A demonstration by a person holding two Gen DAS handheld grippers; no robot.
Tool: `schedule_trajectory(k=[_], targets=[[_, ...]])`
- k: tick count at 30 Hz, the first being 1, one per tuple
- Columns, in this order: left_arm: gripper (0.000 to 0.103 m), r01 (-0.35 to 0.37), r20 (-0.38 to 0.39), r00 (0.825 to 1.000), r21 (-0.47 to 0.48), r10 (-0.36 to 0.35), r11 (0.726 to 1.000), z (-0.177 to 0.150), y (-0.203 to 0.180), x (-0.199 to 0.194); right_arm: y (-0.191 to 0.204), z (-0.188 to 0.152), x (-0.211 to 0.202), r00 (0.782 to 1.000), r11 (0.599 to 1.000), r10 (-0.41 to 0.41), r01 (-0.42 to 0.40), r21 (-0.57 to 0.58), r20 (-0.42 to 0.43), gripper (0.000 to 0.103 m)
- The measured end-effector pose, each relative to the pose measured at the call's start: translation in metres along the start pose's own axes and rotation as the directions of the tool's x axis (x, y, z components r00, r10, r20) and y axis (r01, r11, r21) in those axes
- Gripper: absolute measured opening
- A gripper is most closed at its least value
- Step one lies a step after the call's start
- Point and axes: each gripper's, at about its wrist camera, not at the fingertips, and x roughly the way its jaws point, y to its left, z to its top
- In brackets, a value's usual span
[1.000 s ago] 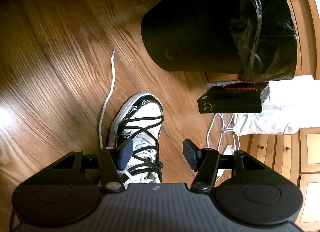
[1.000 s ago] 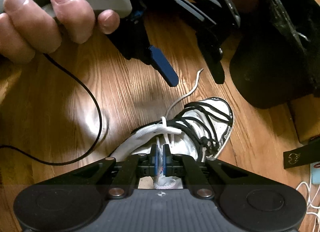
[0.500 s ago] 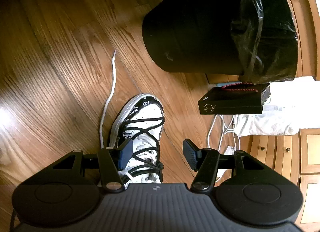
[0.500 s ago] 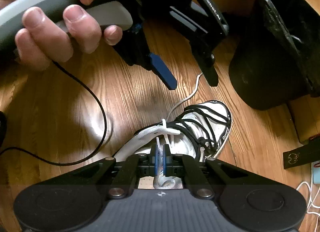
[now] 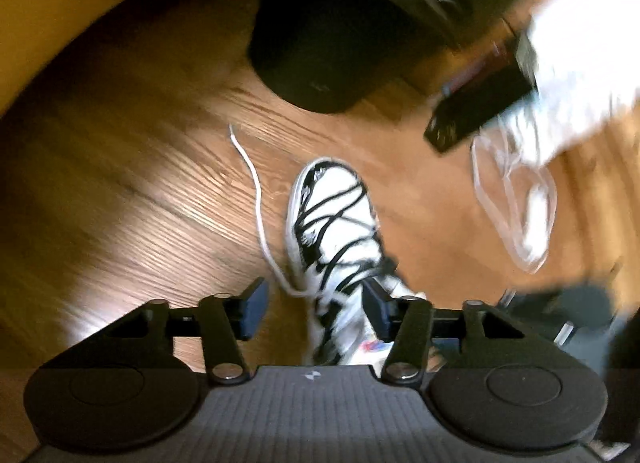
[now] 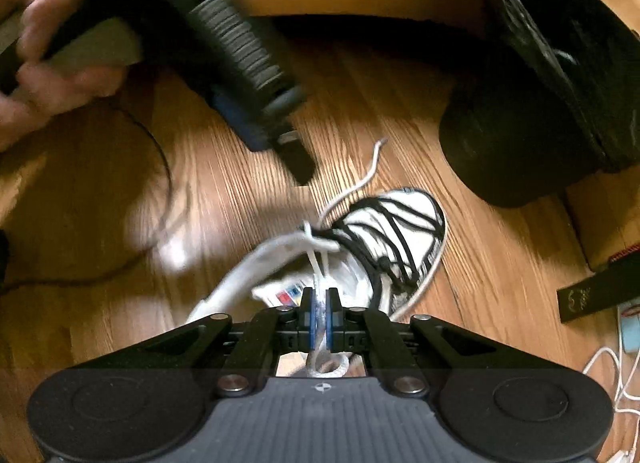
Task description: Lace up shoes with both hands
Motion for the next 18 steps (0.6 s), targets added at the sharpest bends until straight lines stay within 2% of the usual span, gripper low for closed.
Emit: schedule_trajectory(k=[3, 6, 7, 10, 16, 18], targets=[[0.039, -0.018, -0.025, 0.999, 0.091, 0.02, 0.996, -0.017, -0.013, 0.013, -0.001, -0.002, -0.004, 1.0, 1.0, 0.002, -0.003, 0.015, 0.009, 0.005], [0.034, -0.049, 0.027, 0.999, 0.196, 0.044, 0.979, -0.033, -0.025, 0.012, 0.0, -0.003, -0.006, 1.0, 1.0, 0.005, -0.005, 0.021, 0.013, 0.005], [0.029, -0.055, 0.038, 0.998, 0.227, 0.047, 0.972, -0.035, -0.028, 0.012, 0.002, -0.004, -0.007, 1.0, 1.0, 0.0, -0.001, 0.014, 0.014, 0.005], [0.012, -0.038, 0.041, 0.999, 0.232, 0.03, 0.972, -0.038, -0.029, 0.009, 0.006, -0.003, -0.011, 1.0, 1.0, 0.014, -0.014, 0.002, 0.025, 0.005], [0.012, -0.012, 0.036, 0.999, 0.246, 0.003, 0.969, -0.043, -0.034, 0.01, 0.005, -0.005, -0.007, 0.999, 1.0, 0.026, -0.026, -0.001, 0.034, 0.005], [0.013, -0.028, 0.043, 0.999, 0.287, 0.016, 0.958, -0.044, -0.04, 0.01, 0.004, -0.005, -0.005, 0.999, 1.0, 0.026, -0.026, -0.003, 0.029, 0.005]])
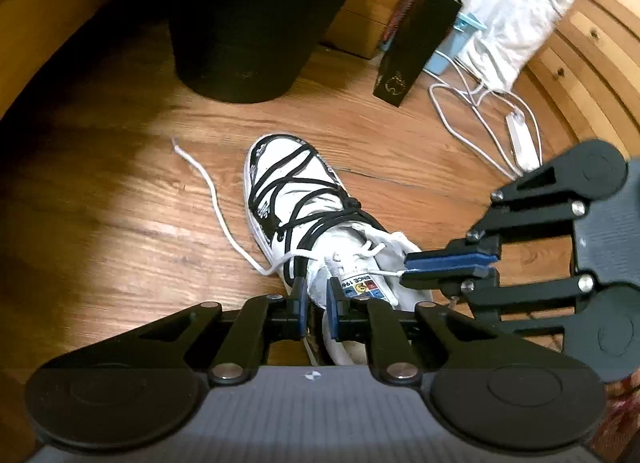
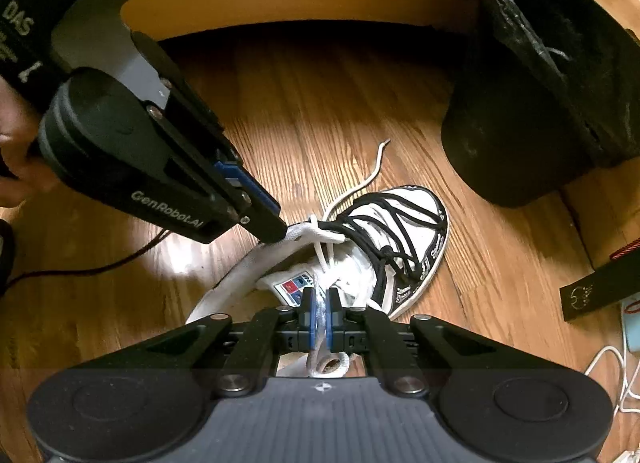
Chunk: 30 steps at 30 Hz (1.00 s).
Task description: Lace up shoes with both hands
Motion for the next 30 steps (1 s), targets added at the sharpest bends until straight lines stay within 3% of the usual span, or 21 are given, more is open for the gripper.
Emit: schedule_trajectory(k=[10, 15, 19, 30], targets=[[0.018, -0.008, -0.025, 1.0, 0.024, 0.009, 1.0, -0.002, -0.003, 0.007, -0.003, 0.001, 0.005, 1.0, 1.0, 0.019, -0.019, 0.01, 0.012, 0.005], [0.013, 0.088, -0.05, 0.994, -0.171, -0.098, 0.981, -0.004, 0.03, 0.01, 0.001, 0.005, 0.006, 0.998, 0.999, 0.047, -0.047, -0.018, 0.033, 0.005], [0.013, 0.121, -0.063, 0.987, -0.315, -0.148, 0.941, -0.007, 0.051, 0.012, 0.001, 0.01, 0.006, 0.997, 0.998, 0.051, -0.049, -0.026, 0.053, 0.005], [0.013, 0.125, -0.064, 0.987, -0.283, -0.149, 0.951, -0.007, 0.045, 0.013, 0.014, 0.018, 0.021, 0.999, 0.991, 0.03, -0.025, -0.129, 0.039, 0.005]])
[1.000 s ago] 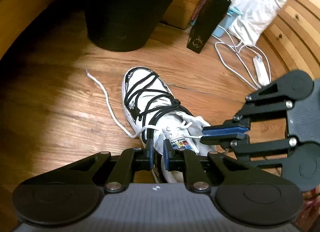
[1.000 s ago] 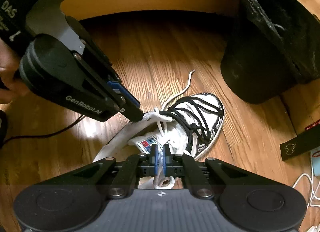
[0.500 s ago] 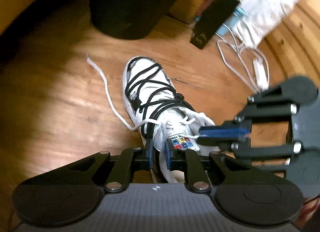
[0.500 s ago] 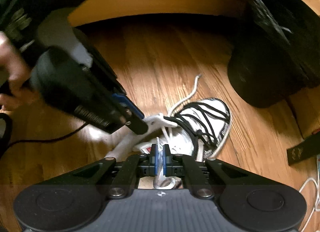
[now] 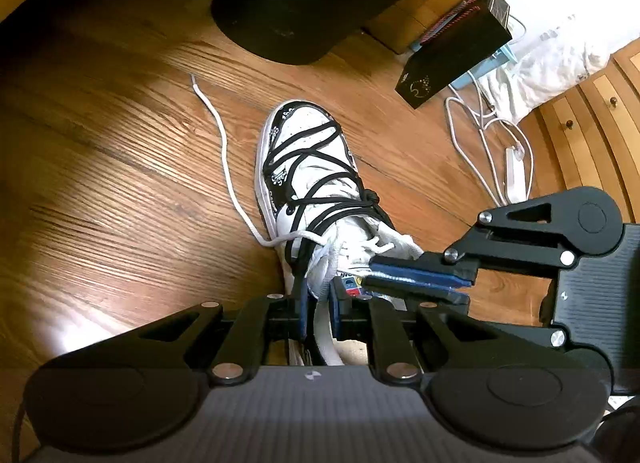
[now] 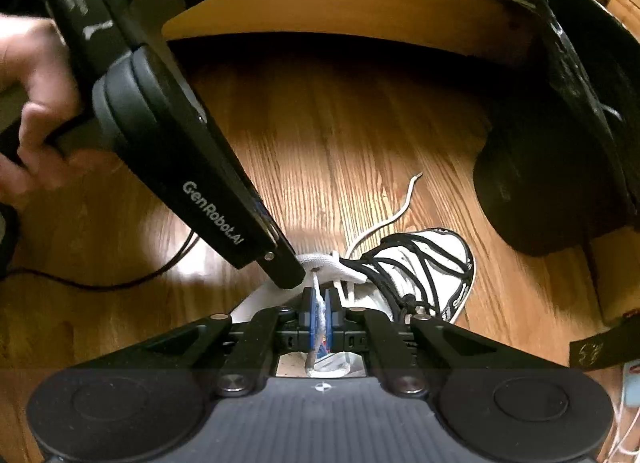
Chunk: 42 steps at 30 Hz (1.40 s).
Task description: Lace up shoes with both hands
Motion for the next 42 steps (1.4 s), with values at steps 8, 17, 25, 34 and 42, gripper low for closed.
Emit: schedule_trajectory(k=[8, 17, 25, 34, 42], targets=[[0.013, -0.004, 0.001, 1.0, 0.01, 0.004, 1.0, 0.0, -0.002, 0.0, 0.001, 0.002, 0.008, 1.0, 1.0, -0.008, 0.008, -0.029, -0.014, 0.005], [0.014, 0.01, -0.017, 1.0, -0.032, -0.01, 0.999, 0.002, 0.001, 0.0, 0.005, 0.007, 0.015, 0.999, 0.997, -0.018, 0.016, -0.075, -0.032, 0.004], [0.015, 0.011, -0.02, 1.0, -0.037, -0.011, 0.999, 0.002, 0.001, 0.001, 0.009, 0.009, 0.014, 0.999, 0.992, -0.044, 0.04, -0.118, -0.028, 0.004], [0.013, 0.02, -0.035, 0.999, -0.072, -0.022, 0.997, 0.004, 0.001, -0.005, 0.01, 0.009, 0.015, 0.998, 0.991, -0.045, 0.039, -0.129, -0.041, 0.004], [0.013, -0.056, 0.005, 0.998, -0.149, 0.057, 0.987, 0.004, 0.018, -0.011, 0.013, 0.01, 0.011, 0.998, 0.992, -0.049, 0.044, -0.122, -0.035, 0.004]])
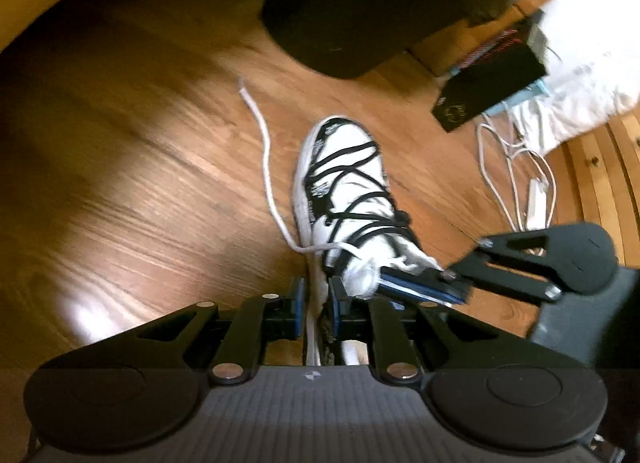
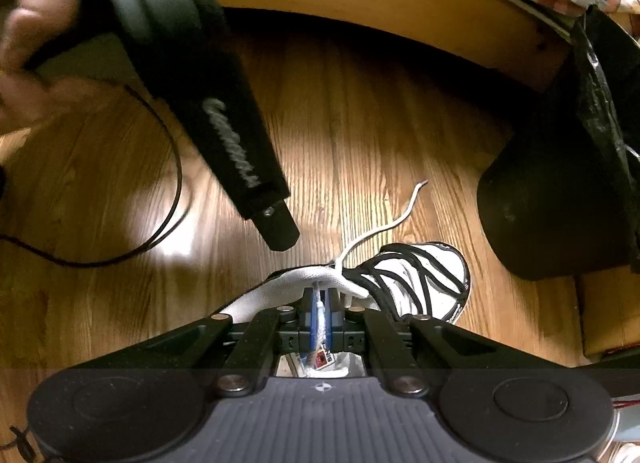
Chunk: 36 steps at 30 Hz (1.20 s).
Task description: Lace up shoes with both hands
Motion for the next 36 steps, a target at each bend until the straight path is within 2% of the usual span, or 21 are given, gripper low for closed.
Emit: schedule_trajectory(k=[4, 9, 12, 14, 25, 34, 36], targets=[[0.013, -0.006, -0.019, 1.0, 0.026, 0.007, 1.0, -0.002, -0.003, 0.008, 0.002, 0.003, -0.001, 1.0, 1.0, -0.007, 0.007, -0.012, 0.009, 0.004], [0.013, -0.002, -0.028, 1.0, 0.012, 0.003, 1.0, -0.004, -0.003, 0.012, 0.002, 0.003, -0.001, 1.0, 1.0, 0.0, 0.0, -0.002, -0.001, 0.004], [0.013, -0.001, -0.02, 1.0, 0.005, 0.001, 1.0, -0.003, -0.003, 0.01, 0.002, 0.002, -0.006, 1.0, 1.0, -0.015, 0.015, 0.002, 0.012, 0.007], [0.013, 0.0, -0.016, 1.0, 0.001, 0.0, 1.0, -0.002, -0.002, 0.009, 0.002, -0.001, -0.008, 0.999, 1.0, -0.02, 0.02, -0.003, 0.025, 0.014], [0.013, 0.02, -0.007, 1.0, -0.026, -0.021, 0.999, 0.001, -0.003, 0.007, -0.009, -0.01, -0.037, 0.995, 0.996, 0.077, -0.079, 0.034, 0.066, 0.019], [0.013, 0.024, -0.006, 1.0, -0.029, -0.024, 0.999, 0.001, -0.003, 0.008, -0.003, -0.007, -0.014, 0.997, 0.997, 0.06, -0.058, 0.059, -0.047, 0.019], [0.016, 0.024, 0.002, 1.0, -0.032, -0.024, 0.999, 0.002, -0.003, 0.007, -0.002, -0.005, -0.008, 0.996, 0.997, 0.058, -0.054, 0.064, -0.068, 0.019]])
